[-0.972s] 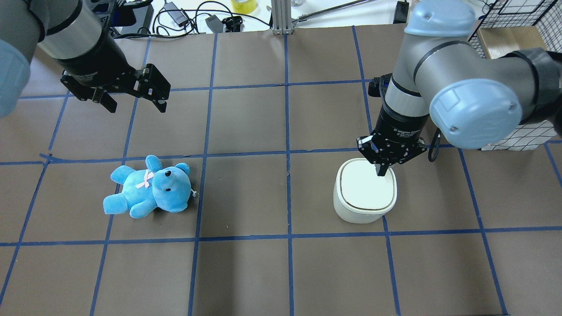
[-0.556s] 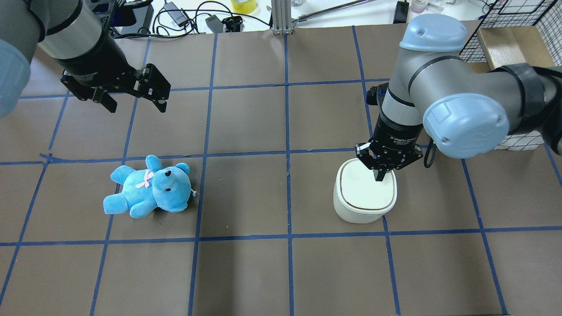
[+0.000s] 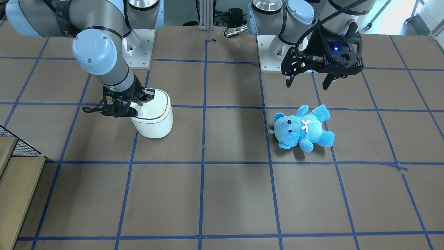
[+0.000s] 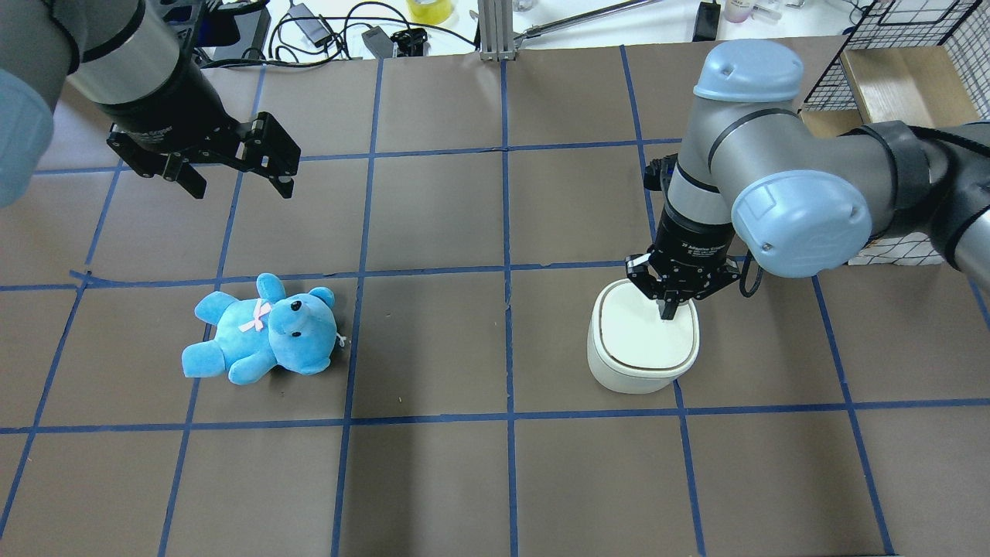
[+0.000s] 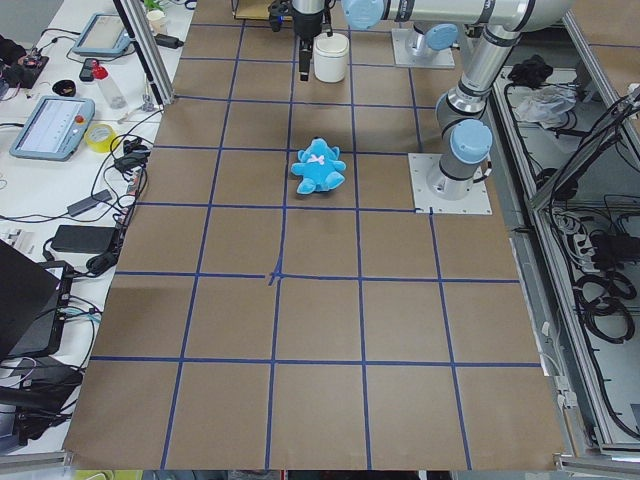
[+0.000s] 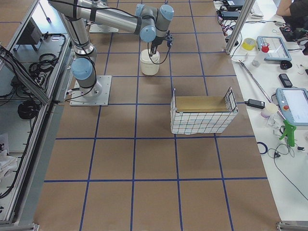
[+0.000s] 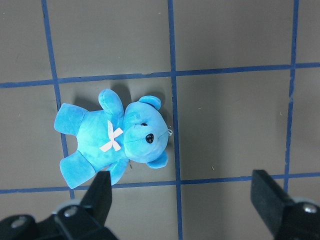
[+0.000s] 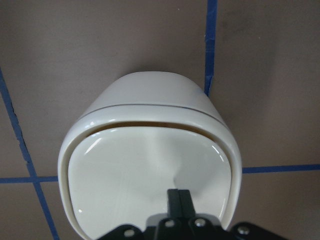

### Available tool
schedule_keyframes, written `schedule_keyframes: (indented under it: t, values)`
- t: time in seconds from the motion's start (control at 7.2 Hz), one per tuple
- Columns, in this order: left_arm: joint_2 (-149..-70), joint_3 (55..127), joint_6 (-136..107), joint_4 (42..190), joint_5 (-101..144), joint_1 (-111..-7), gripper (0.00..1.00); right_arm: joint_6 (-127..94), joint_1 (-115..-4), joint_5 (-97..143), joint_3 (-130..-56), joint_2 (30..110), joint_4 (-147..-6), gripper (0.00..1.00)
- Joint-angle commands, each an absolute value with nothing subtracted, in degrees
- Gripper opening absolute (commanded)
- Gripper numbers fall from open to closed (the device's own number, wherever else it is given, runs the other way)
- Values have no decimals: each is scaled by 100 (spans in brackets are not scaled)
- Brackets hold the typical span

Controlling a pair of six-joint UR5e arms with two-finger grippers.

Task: Open trash can with right arm
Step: 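Press down on the lid's near edge with the right gripper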

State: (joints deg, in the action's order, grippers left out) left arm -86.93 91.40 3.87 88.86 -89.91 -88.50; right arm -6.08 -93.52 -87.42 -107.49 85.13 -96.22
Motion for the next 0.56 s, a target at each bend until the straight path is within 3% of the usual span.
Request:
schedule_keyframes:
  t: [0.0, 0.42]
  values:
    - [-8692, 9141, 387, 8886, -8991, -8851, 100, -606, -9352, -8719, -10880, 8429, -9650, 0]
    - [-8692, 9141, 387, 8886, -8991, -8851, 100, -1104, -9352, -8737, -10610, 8534, -9450, 0]
